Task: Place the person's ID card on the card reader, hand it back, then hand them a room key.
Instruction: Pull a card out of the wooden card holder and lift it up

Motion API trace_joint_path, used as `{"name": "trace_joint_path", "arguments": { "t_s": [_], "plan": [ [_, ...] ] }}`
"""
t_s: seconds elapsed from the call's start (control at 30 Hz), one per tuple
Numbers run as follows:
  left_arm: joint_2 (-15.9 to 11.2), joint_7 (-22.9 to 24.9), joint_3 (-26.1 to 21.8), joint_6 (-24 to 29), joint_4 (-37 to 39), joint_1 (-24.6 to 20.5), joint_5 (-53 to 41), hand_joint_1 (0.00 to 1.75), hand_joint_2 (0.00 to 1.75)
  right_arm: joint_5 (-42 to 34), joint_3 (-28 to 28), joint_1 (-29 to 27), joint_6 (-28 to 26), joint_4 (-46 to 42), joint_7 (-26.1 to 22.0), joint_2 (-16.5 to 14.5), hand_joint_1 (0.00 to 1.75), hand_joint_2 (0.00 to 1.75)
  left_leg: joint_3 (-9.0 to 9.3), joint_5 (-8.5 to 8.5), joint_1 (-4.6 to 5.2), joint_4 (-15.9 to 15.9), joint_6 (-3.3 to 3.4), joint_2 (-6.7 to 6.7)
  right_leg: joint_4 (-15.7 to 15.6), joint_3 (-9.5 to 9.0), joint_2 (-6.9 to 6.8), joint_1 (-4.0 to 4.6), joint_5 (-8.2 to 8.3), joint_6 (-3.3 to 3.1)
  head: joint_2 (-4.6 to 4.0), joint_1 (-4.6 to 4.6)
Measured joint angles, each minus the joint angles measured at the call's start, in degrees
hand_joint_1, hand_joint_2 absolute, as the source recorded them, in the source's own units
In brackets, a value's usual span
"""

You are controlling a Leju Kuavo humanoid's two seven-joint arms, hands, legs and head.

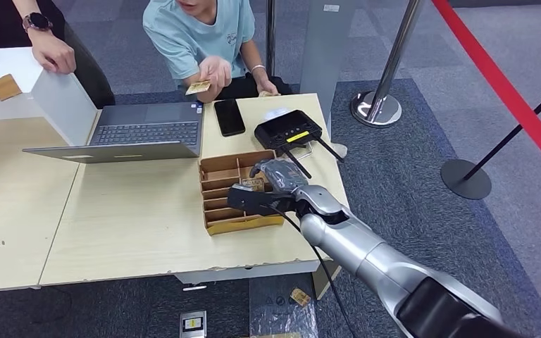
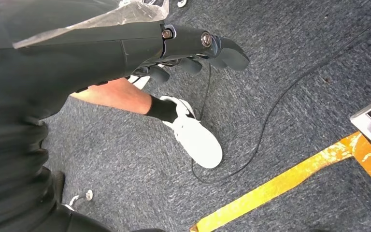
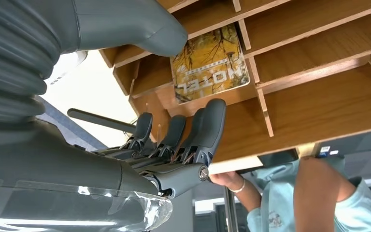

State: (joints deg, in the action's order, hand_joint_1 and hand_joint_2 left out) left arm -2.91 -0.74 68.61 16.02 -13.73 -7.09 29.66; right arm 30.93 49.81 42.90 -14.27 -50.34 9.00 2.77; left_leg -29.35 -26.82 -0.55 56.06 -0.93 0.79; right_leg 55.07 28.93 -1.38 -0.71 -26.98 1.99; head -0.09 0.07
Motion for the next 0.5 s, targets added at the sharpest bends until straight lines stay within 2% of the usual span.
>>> {"name": "trace_joint_path", "arguments": {
  "t_s": [0.5],
  "plan": [
    [0.05, 0.62, 0.0, -0.5, 0.0, -0.01, 0.0, 0.0, 1.75, -0.05, 0.03, 2.51, -0.56, 6.21, -1.05, -2.81, 0.72, 1.75, 0.0, 0.0, 0.0, 0.0, 0.0, 0.0, 0.0, 0.0, 0.0, 0.0, 0.0, 0.0, 0.0, -0.01]
  ]
}}
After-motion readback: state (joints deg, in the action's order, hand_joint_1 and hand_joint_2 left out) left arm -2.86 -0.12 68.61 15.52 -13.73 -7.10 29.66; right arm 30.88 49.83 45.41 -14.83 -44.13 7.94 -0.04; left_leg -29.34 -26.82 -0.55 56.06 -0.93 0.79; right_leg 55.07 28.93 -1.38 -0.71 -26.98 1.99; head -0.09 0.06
